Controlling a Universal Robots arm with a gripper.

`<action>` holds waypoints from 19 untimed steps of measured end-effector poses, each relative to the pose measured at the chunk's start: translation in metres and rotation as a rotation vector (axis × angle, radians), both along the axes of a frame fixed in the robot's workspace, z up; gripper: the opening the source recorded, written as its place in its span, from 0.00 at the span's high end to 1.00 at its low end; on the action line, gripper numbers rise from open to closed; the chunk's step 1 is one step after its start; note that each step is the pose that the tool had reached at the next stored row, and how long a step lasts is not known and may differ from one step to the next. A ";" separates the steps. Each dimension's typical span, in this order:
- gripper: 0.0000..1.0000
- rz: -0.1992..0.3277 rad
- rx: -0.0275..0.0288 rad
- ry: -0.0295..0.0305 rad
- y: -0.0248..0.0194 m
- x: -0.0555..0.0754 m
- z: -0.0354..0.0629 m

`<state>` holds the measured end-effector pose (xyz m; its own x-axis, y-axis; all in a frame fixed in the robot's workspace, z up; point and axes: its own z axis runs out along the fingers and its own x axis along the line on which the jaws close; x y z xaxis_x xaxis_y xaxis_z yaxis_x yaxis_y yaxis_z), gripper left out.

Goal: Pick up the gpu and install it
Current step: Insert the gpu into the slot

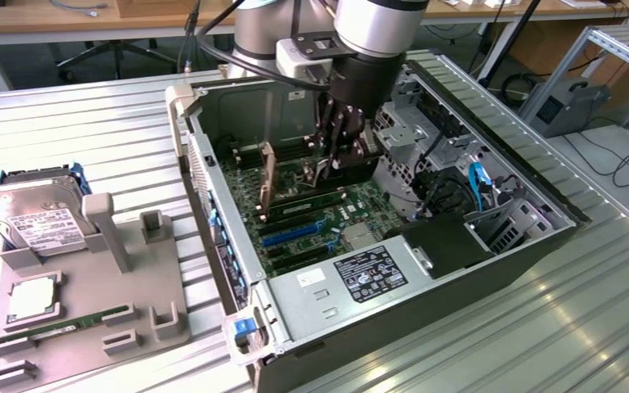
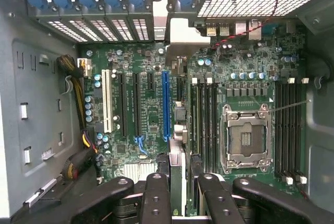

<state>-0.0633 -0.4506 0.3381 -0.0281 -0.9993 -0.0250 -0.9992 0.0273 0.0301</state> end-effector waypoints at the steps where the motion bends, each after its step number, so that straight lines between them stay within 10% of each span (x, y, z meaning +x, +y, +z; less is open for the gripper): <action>1: 0.74 0.000 0.0001 0.0000 -0.0010 0.000 -0.0001; 19: 0.74 0.000 0.0001 0.0000 -0.0110 -0.001 -0.0008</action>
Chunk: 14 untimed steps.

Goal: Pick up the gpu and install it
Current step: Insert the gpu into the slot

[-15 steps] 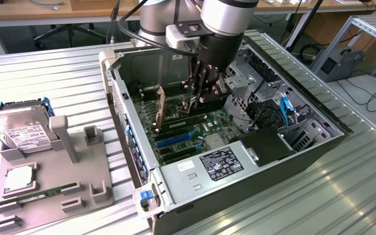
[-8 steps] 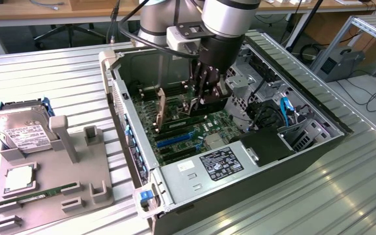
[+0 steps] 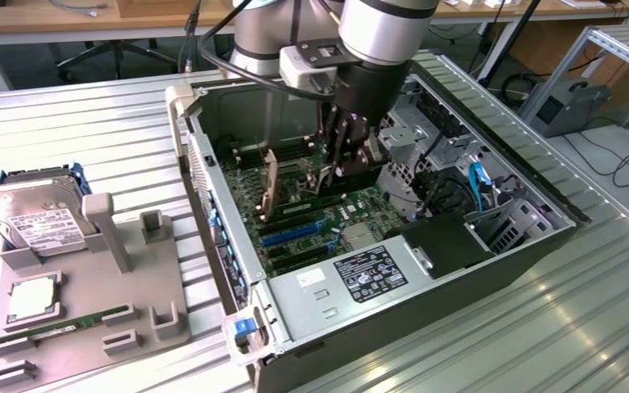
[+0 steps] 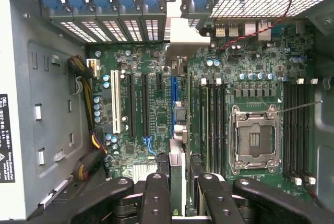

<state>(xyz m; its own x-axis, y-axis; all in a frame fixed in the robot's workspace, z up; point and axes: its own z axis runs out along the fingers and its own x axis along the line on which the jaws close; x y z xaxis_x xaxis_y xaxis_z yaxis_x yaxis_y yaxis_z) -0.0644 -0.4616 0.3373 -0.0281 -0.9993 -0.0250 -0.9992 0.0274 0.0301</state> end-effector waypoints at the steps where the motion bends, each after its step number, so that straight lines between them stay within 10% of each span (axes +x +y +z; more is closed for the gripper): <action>1: 0.74 0.000 -0.0001 0.0000 -0.0002 0.000 0.0000; 14: 0.74 0.000 0.0000 0.0000 -0.0029 0.000 -0.0011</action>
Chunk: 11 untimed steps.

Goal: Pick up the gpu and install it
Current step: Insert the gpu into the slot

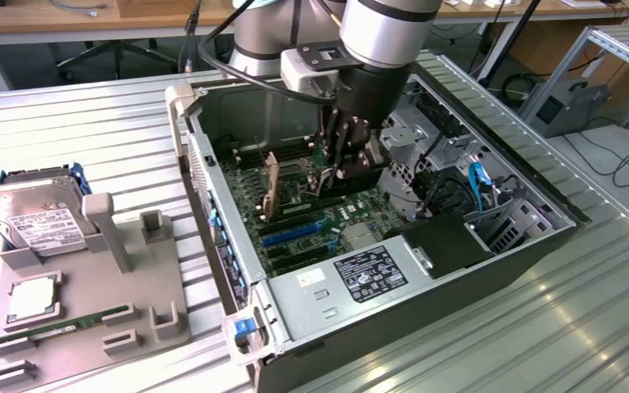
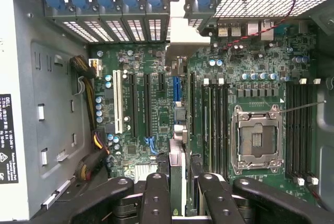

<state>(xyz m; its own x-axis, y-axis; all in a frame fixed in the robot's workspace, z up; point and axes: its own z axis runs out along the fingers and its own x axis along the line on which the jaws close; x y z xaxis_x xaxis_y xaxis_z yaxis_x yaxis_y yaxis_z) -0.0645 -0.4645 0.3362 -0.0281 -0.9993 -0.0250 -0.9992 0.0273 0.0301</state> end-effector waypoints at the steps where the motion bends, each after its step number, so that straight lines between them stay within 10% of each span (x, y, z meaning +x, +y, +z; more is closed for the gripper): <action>1: 0.74 0.000 -0.0001 0.0000 -0.0002 0.000 -0.0001; 11: 0.74 0.000 -0.0002 0.0001 -0.0022 0.000 -0.0015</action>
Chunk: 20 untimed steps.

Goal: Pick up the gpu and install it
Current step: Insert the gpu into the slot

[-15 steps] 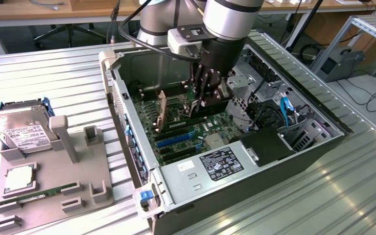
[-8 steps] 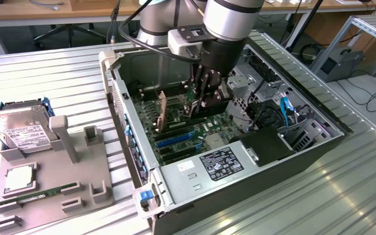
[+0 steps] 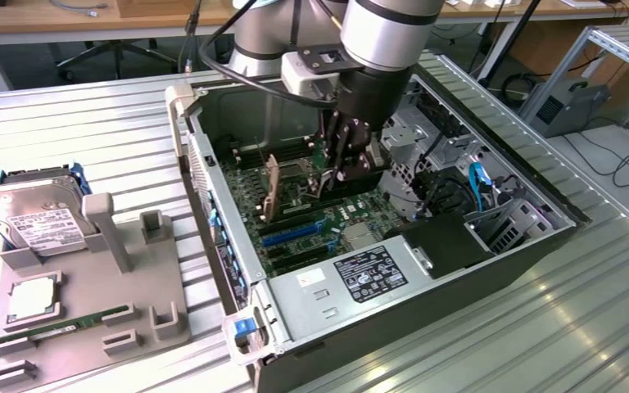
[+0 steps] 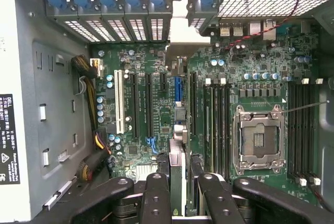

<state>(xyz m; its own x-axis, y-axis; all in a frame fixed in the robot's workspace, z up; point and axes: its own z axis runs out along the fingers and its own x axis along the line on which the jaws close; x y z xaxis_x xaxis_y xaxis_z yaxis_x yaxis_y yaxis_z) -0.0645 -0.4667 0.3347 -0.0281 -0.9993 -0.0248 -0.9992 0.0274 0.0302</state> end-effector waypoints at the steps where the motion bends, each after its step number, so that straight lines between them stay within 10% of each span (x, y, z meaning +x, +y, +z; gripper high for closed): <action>1: 0.74 0.000 -0.0001 0.0001 -0.0002 0.000 -0.0004; 20: 0.74 0.000 0.0002 -0.0001 -0.0034 -0.001 -0.0061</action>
<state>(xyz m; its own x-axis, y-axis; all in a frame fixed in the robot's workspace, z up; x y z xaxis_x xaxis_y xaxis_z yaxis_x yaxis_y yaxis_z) -0.0650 -0.4701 0.3285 -0.0281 -0.9993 -0.0250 -0.9992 0.0274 0.0301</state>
